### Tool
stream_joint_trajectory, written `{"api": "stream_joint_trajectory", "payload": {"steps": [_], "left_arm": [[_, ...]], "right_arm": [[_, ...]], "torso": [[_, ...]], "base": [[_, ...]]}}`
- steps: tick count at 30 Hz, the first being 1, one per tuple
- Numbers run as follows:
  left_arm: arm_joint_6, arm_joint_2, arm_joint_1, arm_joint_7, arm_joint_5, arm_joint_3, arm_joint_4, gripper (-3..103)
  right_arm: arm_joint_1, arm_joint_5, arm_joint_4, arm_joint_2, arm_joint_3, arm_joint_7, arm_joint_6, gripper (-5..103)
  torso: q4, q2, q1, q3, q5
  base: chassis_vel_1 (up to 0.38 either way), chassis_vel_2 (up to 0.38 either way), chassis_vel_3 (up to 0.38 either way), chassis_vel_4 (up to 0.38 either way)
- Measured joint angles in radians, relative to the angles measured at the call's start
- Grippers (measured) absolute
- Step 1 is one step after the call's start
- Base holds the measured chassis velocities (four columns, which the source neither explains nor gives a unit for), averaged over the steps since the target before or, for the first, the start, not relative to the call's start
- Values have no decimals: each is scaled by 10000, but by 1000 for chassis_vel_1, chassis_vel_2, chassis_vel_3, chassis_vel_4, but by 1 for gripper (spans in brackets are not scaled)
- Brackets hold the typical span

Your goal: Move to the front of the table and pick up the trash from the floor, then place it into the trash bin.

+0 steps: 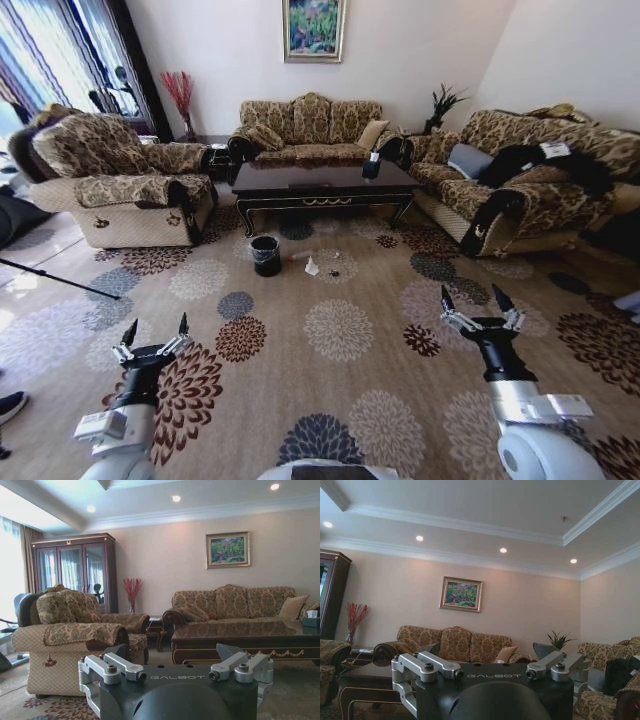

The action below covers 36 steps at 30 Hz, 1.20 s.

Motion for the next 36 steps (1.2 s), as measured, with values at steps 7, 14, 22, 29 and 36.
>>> {"api": "stream_joint_trajectory", "payload": {"steps": [7, 14, 22, 29, 36], "left_arm": [[-67, -18, 25, 0, 12, -4, 34, 100], [-80, -17, 37, 0, 13, -12, 23, 100], [-81, -15, 19, 0, 8, -9, -41, 100], [-81, -13, -1, 0, 5, 0, -44, 100], [-78, -5, -54, 0, 2, 7, 15, 100]], "right_arm": [[0, -183, -27, 40, -6, -28, 12, 100], [-11, -216, -22, 59, 15, -33, 29, 100], [-16, -211, 42, 66, 69, -13, 42, 100], [-29, -211, 43, 92, 73, -8, 62, 100], [9, -209, 30, 97, 70, -7, 60, 100]], "torso": [[0, -282, -123, -159, 0], [0, -607, -257, -348, 0], [0, -968, -411, -553, 0], [0, -1235, -531, -698, 0], [0, -1526, -653, -867, 0]], "base": [[0, 0, 0, 0], [0, 0, 0, 0], [0, 0, 0, 0], [0, 0, 0, 0], [0, 0, 0, 0]]}}
